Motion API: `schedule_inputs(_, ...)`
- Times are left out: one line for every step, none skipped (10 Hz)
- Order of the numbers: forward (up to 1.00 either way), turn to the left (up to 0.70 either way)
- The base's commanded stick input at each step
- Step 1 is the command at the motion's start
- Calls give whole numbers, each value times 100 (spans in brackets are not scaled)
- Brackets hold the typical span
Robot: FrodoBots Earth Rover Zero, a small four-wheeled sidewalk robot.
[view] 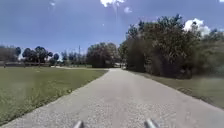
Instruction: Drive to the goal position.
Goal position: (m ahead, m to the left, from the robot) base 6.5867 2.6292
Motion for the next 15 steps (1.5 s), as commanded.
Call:
schedule_inputs(50, -20)
schedule_inputs(50, -25)
schedule_inputs(50, -19)
schedule_inputs(50, 0)
schedule_inputs(50, 0)
schedule_inputs(50, 0)
schedule_inputs(50, 0)
schedule_inputs(50, 0)
schedule_inputs(50, 0)
schedule_inputs(50, 0)
schedule_inputs(50, 0)
schedule_inputs(50, 0)
schedule_inputs(50, 0)
schedule_inputs(50, 0)
schedule_inputs(50, 0)
